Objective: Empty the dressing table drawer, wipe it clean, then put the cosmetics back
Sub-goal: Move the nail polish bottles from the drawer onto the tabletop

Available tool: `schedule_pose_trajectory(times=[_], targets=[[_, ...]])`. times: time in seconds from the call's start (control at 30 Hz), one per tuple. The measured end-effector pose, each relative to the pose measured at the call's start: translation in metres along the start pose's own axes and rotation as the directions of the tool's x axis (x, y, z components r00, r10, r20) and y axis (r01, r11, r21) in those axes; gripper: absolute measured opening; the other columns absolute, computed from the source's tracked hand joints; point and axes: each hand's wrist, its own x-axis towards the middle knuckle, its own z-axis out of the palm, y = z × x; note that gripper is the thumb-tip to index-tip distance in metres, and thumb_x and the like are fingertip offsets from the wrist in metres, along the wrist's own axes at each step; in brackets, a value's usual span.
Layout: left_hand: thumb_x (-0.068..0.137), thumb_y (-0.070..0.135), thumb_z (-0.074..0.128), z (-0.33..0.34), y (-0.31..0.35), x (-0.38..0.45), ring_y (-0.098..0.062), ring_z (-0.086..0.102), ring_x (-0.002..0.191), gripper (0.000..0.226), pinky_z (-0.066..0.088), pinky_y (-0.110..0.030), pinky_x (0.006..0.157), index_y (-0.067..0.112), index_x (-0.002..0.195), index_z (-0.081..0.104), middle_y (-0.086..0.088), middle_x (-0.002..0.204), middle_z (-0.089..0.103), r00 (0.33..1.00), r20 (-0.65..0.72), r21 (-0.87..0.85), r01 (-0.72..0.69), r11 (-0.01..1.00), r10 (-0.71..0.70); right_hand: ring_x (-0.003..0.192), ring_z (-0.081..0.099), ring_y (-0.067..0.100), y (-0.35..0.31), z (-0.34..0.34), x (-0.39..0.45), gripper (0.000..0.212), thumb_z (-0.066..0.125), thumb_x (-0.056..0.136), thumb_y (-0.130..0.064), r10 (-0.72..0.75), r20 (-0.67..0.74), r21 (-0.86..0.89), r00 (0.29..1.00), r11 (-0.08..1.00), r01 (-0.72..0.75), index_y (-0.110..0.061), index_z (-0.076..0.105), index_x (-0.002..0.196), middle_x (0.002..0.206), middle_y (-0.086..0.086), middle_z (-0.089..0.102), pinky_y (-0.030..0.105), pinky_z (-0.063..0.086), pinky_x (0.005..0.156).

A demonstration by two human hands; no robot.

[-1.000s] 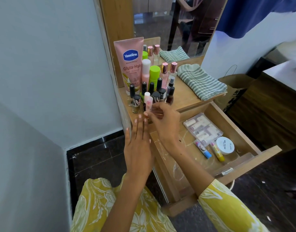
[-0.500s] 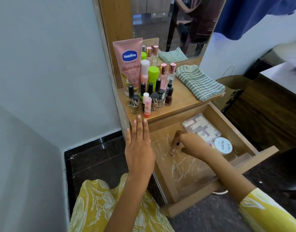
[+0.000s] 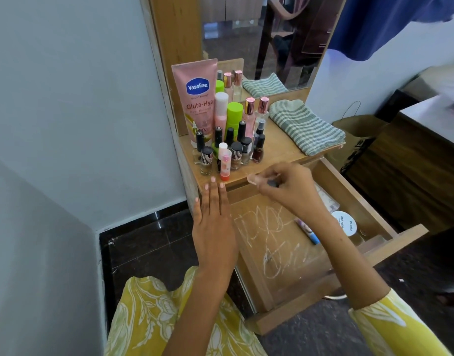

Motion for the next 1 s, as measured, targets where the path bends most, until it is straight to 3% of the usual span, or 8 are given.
schedule_pose_trajectory(times=[0.07, 0.17, 0.3, 0.43, 0.57, 0.63, 0.83, 1.0], targets=[[0.101, 0.021, 0.024, 0.000, 0.001, 0.000, -0.023, -0.023, 0.142, 0.064, -0.019, -0.038, 0.110, 0.010, 0.145, -0.021, -0.009, 0.153, -0.028, 1.000, 0.001, -0.013, 0.007, 1.000, -0.007, 0.062, 0.054, 0.003, -0.013, 0.003, 0.006, 0.009, 0.077, 0.075, -0.022, 0.039, -0.127, 0.084, 0.991, 0.996, -0.028, -0.016, 0.071, 0.074, 0.070, -0.007, 0.062, 0.012, 0.045, 0.055], [0.100, 0.021, 0.023, 0.001, 0.001, 0.000, -0.023, -0.023, 0.142, 0.064, -0.020, -0.038, 0.110, 0.009, 0.146, -0.020, -0.010, 0.153, -0.027, 1.000, -0.002, -0.017, 0.004, 1.000, -0.004, 0.069, 0.053, 0.006, -0.022, 0.016, 0.016, 0.007, 0.075, 0.071, -0.014, 0.075, -0.164, 0.034, 0.984, 0.997, -0.070, -0.012, 0.074, 0.077, 0.075, -0.001, 0.063, 0.015, 0.043, 0.060], [0.100, 0.020, 0.022, 0.001, 0.001, 0.000, -0.023, -0.022, 0.142, 0.062, -0.019, -0.038, 0.111, 0.009, 0.146, -0.018, -0.010, 0.154, -0.025, 1.000, -0.020, -0.028, -0.001, 1.000, 0.001, 0.071, 0.054, 0.008, -0.025, 0.033, 0.024, 0.007, 0.074, 0.072, -0.016, 0.097, -0.135, 0.004, 0.986, 0.995, -0.098, -0.012, 0.070, 0.077, 0.079, 0.000, 0.063, 0.011, 0.041, 0.056], [0.100, 0.020, 0.022, 0.001, 0.001, 0.000, -0.023, -0.019, 0.143, 0.061, -0.020, -0.037, 0.110, 0.009, 0.147, -0.015, -0.010, 0.154, -0.022, 0.999, -0.041, -0.049, -0.007, 0.999, 0.005, 0.060, 0.048, 0.003, -0.024, 0.041, 0.026, 0.017, 0.074, 0.074, -0.013, 0.086, -0.135, 0.002, 0.987, 0.996, -0.086, -0.021, 0.059, 0.071, 0.067, -0.010, 0.052, 0.008, 0.036, 0.050], [0.100, 0.018, 0.023, 0.002, 0.000, -0.001, -0.024, -0.020, 0.142, 0.061, -0.021, -0.036, 0.109, 0.009, 0.145, -0.017, -0.010, 0.154, -0.023, 0.999, -0.050, -0.048, -0.011, 0.999, 0.009, 0.065, 0.055, 0.007, -0.019, 0.047, 0.026, 0.008, 0.075, 0.076, -0.011, 0.092, -0.131, -0.004, 0.987, 0.996, -0.093, -0.012, 0.068, 0.078, 0.073, -0.006, 0.057, 0.011, 0.037, 0.055], [0.100, 0.017, 0.024, 0.002, 0.001, 0.000, -0.024, -0.019, 0.143, 0.061, -0.021, -0.037, 0.109, 0.008, 0.146, -0.016, -0.010, 0.154, -0.022, 0.999, -0.054, -0.059, -0.012, 0.998, 0.009, 0.061, 0.052, -0.002, -0.017, 0.050, 0.026, 0.009, 0.075, 0.076, -0.011, 0.100, -0.130, 0.003, 0.986, 0.995, -0.101, -0.010, 0.069, 0.082, 0.069, -0.012, 0.054, 0.005, 0.035, 0.052], [0.100, 0.018, 0.023, 0.002, 0.001, -0.001, -0.022, -0.027, 0.139, 0.062, -0.020, -0.037, 0.110, 0.008, 0.145, -0.019, -0.010, 0.152, -0.028, 0.999, -0.035, -0.029, -0.002, 1.000, 0.001, 0.057, 0.050, -0.007, -0.013, 0.050, 0.024, 0.012, 0.078, 0.074, -0.011, 0.107, -0.142, 0.058, 0.984, 0.993, -0.100, -0.016, 0.070, 0.081, 0.064, -0.022, 0.051, -0.001, 0.039, 0.056], [0.101, 0.015, 0.026, 0.002, 0.001, 0.000, -0.021, -0.026, 0.140, 0.064, -0.022, -0.036, 0.109, 0.009, 0.145, -0.019, -0.008, 0.152, -0.028, 0.999, -0.035, -0.045, 0.001, 0.999, -0.002, 0.067, 0.059, 0.001, -0.001, 0.038, 0.005, 0.024, 0.082, 0.069, -0.014, 0.071, -0.211, 0.026, 0.975, 0.997, -0.067, -0.014, 0.070, 0.090, 0.078, -0.007, 0.063, 0.008, 0.046, 0.063]])
